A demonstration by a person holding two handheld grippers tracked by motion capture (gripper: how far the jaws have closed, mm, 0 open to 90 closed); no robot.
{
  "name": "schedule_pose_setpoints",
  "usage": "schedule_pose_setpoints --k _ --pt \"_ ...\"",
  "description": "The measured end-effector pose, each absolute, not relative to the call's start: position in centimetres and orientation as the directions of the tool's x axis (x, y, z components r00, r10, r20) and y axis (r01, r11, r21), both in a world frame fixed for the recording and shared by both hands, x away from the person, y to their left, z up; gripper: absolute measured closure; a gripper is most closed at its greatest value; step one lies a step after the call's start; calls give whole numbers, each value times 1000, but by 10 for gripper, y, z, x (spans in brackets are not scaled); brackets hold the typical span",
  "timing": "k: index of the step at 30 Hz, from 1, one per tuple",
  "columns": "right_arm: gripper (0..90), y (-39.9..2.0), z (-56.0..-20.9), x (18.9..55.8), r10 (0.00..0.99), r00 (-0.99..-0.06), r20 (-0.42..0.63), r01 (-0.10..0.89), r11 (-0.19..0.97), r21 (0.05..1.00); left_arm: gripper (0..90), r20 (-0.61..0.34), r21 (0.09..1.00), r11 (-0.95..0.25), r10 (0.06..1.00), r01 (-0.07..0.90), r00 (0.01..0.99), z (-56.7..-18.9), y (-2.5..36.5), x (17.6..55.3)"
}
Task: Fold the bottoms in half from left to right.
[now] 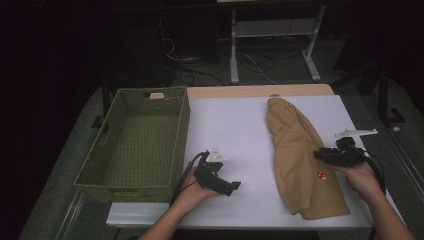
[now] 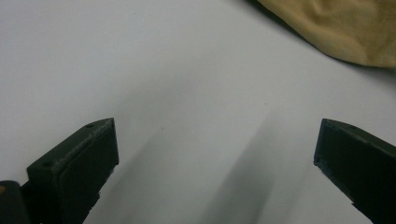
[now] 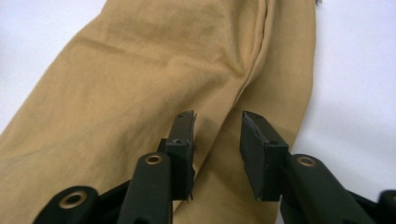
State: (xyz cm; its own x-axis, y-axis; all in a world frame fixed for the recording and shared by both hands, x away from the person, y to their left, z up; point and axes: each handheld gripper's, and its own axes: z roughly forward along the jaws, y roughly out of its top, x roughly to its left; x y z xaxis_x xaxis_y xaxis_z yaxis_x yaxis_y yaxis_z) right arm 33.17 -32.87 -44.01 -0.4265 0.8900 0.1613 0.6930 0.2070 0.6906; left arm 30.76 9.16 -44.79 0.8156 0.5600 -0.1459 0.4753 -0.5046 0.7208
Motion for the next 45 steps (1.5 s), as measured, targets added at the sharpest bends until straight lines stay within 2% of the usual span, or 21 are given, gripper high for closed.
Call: schedule_pose_setpoints --k 5,11,28,38,43,45 --pt "714 -326 -443 336 885 -432 173 700 208 684 1 -144 721 -505 561 474 816 -448 92 307" --pt "882 -328 -443 337 879 -436 191 700 198 686 1 -144 721 -504 562 475 815 -448 92 308" --pt "886 -347 -421 333 914 -377 153 690 166 705 1 -146 721 -505 559 475 816 -447 93 308" --pt "882 -353 -430 340 925 -358 128 714 183 676 1 -145 720 -508 557 473 818 -448 92 308" --pt "762 -356 -427 337 926 -350 143 699 156 698 1 -143 720 -508 557 472 818 -447 92 307" --pt "759 -357 -423 331 920 -365 145 694 165 701 1 -145 721 -506 558 473 817 -447 92 307"
